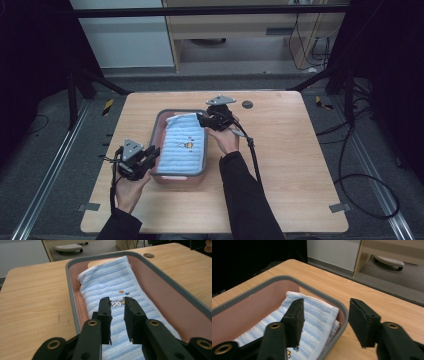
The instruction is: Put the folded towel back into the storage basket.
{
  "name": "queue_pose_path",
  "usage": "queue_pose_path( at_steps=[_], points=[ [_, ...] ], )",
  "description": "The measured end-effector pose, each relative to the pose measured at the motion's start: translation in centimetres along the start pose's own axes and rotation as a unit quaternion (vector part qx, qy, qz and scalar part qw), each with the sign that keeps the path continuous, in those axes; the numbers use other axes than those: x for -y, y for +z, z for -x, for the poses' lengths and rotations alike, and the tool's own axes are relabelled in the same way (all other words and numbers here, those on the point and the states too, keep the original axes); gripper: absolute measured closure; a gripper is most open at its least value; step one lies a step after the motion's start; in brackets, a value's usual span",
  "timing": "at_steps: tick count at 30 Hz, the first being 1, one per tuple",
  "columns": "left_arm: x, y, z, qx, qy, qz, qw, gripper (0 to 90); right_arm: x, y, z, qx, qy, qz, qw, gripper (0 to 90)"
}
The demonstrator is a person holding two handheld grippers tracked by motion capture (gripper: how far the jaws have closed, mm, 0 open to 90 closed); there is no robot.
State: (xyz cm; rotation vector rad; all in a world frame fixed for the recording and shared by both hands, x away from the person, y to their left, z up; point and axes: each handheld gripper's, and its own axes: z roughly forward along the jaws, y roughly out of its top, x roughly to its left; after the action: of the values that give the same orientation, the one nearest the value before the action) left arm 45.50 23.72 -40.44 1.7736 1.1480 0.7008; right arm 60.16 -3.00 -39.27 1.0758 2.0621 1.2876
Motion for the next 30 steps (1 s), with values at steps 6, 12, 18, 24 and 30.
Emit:
queue_pose_path(
  at_steps=[6, 12, 18, 24, 30],
  points=[
    [-0.2, -0.5, -0.4, 0.005, 0.003, 0.014, 0.9999, 55.6, 0.6, -2.8, 1.4, 0.013, 0.01, 0.011, 0.9998, 26.0],
    [-0.1, -0.7, -0.8, 0.008, 0.006, 0.02, 0.9997, 43.6, 1.9, -5.1, 2.8, 0.016, 0.021, 0.017, 0.9995, 21.9],
    [0.0, -1.0, -1.0, 0.012, 0.014, 0.019, 0.9996, 35.2, 3.8, -7.8, 4.6, 0.025, 0.035, 0.017, 0.9989, 19.4],
    [0.3, -1.2, -1.5, 0.013, 0.018, 0.017, 0.9996, 30.5, 5.7, -10.7, 6.1, 0.035, 0.044, 0.024, 0.9981, 18.4],
    [0.6, -1.5, -2.2, 0.01, 0.02, 0.023, 0.9995, 28.6, 8.4, -14.0, 7.8, 0.058, 0.048, 0.026, 0.9968, 16.9]
  ],
)
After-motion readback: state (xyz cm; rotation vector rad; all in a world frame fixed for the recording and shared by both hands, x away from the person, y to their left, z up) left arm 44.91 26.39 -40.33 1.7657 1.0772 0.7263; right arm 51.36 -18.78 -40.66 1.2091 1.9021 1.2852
